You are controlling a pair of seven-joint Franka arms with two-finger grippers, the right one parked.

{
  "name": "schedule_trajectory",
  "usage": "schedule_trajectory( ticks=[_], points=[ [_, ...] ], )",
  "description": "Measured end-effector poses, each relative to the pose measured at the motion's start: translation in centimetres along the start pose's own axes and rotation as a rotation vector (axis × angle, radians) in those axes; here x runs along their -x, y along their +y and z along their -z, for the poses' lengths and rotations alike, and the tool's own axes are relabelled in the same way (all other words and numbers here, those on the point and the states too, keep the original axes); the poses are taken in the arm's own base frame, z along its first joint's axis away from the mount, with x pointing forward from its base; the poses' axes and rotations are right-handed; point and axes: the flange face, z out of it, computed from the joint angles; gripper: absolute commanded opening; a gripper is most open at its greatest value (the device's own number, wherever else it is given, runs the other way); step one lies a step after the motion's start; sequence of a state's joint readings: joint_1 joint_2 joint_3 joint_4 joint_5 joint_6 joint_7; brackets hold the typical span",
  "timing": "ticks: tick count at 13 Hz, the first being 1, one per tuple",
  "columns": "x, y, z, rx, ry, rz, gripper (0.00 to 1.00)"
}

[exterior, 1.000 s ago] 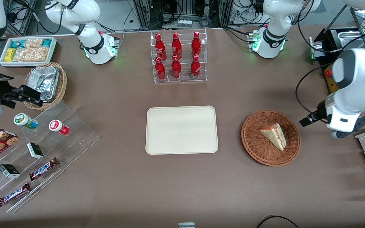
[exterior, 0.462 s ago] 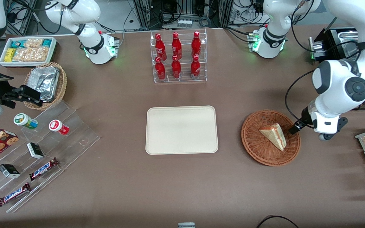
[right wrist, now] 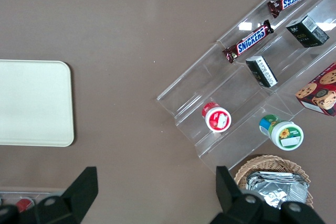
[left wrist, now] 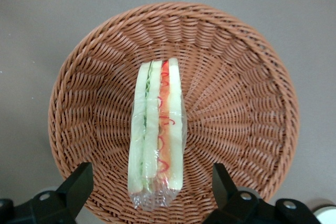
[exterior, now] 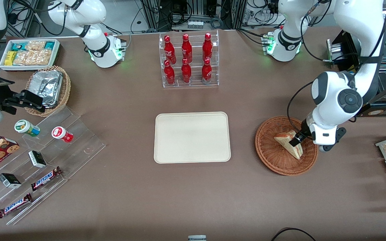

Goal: Place sandwich from basket to tray
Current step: 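Lower the left gripper and close it on the wrapped sandwich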

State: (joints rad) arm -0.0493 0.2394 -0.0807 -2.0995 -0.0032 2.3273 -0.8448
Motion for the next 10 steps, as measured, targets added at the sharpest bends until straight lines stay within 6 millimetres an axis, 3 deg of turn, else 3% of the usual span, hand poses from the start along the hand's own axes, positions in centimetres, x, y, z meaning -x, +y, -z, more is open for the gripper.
schedule_trajectory(
  ticks=[10],
  points=[
    [0.6, -0.9, -3.6, -0.017, -0.018, 0.002, 1.00]
  ],
)
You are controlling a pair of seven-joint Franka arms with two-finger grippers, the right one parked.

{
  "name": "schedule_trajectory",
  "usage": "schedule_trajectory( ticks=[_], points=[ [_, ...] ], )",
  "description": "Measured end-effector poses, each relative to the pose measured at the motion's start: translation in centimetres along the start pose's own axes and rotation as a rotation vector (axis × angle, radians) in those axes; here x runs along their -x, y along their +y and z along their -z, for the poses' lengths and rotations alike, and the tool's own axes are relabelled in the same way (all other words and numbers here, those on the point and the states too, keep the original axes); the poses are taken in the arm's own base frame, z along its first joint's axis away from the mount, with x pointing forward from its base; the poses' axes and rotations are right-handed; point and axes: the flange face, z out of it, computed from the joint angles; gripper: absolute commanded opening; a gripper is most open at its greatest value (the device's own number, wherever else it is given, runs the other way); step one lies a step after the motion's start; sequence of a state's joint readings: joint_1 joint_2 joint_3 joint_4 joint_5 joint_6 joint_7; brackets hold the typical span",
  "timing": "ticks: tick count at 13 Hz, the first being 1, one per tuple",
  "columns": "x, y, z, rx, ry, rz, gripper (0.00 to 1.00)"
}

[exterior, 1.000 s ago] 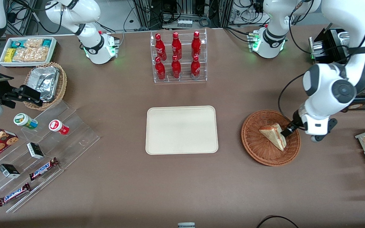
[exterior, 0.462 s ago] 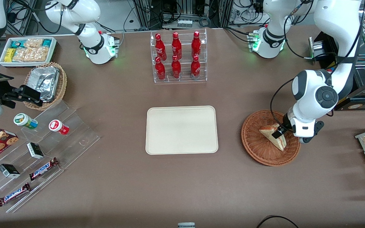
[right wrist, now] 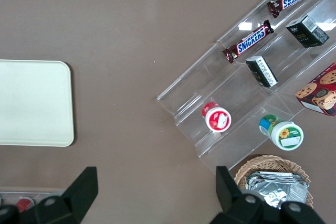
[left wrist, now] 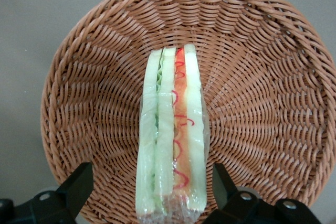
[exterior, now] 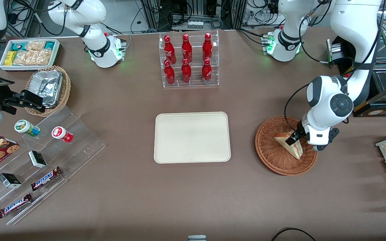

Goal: Place sandwich from basket to tray
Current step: 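Lower the left gripper and close it on the wrapped sandwich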

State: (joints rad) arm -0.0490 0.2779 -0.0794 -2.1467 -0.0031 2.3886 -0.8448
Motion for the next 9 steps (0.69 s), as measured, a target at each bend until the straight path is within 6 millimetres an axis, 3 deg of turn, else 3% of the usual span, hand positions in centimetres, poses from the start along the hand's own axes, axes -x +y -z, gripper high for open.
schedule_trajectory(
  ticks=[1, 2, 6, 7, 9],
  points=[
    [-0.02, 0.03, -0.18, 0.001, 0.000, 0.000, 0.99],
    [-0.04, 0.05, -0.25, 0.002, 0.002, 0.000, 0.91],
    [0.51, 0.53, -0.78, 0.001, -0.005, 0.030, 0.10],
    [0.67, 0.68, -0.95, 0.001, -0.007, 0.031, 0.00],
    [0.65, 0.84, -0.88, 0.005, -0.004, 0.032, 0.00]
  ],
)
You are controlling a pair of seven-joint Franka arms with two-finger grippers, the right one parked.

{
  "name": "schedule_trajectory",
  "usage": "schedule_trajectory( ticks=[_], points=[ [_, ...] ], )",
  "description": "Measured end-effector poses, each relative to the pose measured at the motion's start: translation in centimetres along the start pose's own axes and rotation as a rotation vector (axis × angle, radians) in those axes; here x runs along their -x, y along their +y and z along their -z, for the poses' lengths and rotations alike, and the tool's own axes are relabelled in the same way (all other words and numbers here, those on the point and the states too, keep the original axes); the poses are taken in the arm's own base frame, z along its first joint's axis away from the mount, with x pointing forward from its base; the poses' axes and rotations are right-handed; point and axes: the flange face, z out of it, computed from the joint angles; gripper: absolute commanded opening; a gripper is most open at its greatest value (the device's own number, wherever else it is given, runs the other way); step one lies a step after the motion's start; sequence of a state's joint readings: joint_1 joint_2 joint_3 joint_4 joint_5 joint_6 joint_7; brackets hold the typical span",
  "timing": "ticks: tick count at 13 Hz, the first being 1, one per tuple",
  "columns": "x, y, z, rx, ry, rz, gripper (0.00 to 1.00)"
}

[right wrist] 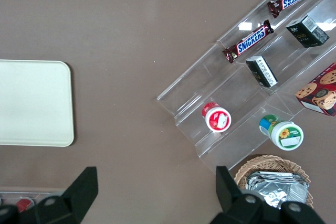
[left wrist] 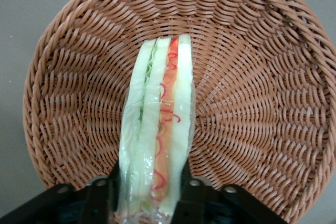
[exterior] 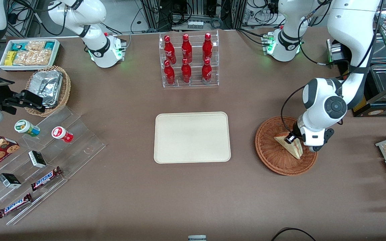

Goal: Place sandwich from basket to tray
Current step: 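Lower the left gripper and close it on the wrapped sandwich, then lift the sandwich and carry it over the cream tray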

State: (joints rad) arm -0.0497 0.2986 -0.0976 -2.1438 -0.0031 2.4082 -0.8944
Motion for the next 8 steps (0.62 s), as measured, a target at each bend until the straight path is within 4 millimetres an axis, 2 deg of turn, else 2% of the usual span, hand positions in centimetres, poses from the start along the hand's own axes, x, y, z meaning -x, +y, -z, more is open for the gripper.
schedule_trajectory(
  ticks=[4, 6, 8],
  points=[
    [-0.2, 1.1, 2.0, -0.050, -0.017, -0.039, 0.00],
    [0.3, 2.6, 5.2, -0.126, -0.040, -0.116, 0.00],
    [1.2, 4.6, 9.7, -0.160, -0.062, -0.210, 0.00]
  ],
)
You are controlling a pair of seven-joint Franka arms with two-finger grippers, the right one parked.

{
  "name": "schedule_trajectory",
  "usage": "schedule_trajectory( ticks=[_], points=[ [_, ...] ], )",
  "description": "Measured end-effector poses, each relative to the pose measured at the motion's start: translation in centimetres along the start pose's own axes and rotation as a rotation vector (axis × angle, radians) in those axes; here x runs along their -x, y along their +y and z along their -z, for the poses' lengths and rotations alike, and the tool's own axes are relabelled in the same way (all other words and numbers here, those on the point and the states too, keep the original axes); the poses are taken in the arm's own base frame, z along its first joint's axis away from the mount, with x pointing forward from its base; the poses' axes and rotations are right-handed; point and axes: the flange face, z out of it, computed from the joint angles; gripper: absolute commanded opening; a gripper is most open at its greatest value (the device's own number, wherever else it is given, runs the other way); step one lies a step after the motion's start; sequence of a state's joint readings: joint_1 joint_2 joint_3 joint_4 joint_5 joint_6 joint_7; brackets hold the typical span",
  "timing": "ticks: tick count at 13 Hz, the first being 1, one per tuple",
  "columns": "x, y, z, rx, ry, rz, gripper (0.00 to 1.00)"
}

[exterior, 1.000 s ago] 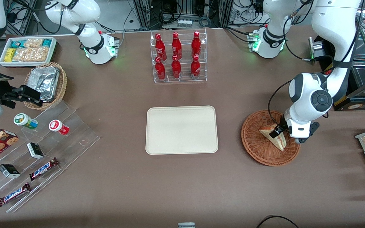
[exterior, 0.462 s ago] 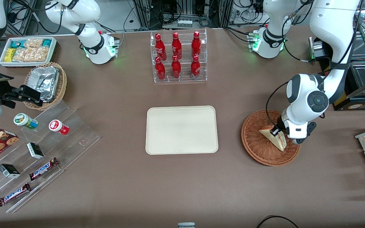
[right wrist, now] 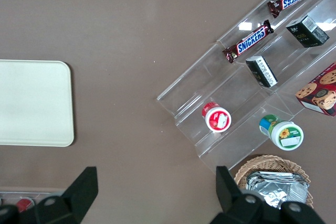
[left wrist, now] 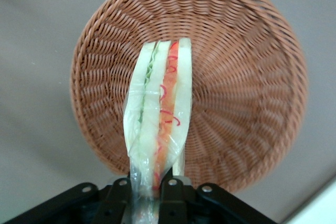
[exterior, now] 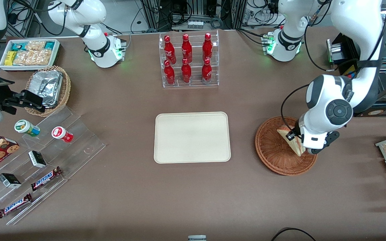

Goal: Place sandwich from basket to tray
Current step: 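Lift the sandwich and carry it over the cream tray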

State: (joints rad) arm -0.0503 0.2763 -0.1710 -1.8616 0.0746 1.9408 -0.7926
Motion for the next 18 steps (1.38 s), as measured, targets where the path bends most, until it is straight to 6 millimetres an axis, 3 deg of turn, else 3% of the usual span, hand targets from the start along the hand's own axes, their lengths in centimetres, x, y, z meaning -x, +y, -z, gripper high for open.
schedule_trajectory(
  ticks=[3, 4, 6, 13, 18],
  points=[
    [3.2, 3.5, 6.1, -0.002, -0.005, -0.118, 0.00],
    [4.8, 4.9, 7.2, 0.009, 0.002, -0.155, 0.00],
    [8.2, 7.8, 7.7, 0.022, 0.003, -0.220, 0.00],
    [19.3, 19.7, 4.0, 0.038, -0.031, -0.416, 0.00],
    [24.1, 24.5, -0.8, 0.014, -0.005, -0.475, 0.00]
  ],
)
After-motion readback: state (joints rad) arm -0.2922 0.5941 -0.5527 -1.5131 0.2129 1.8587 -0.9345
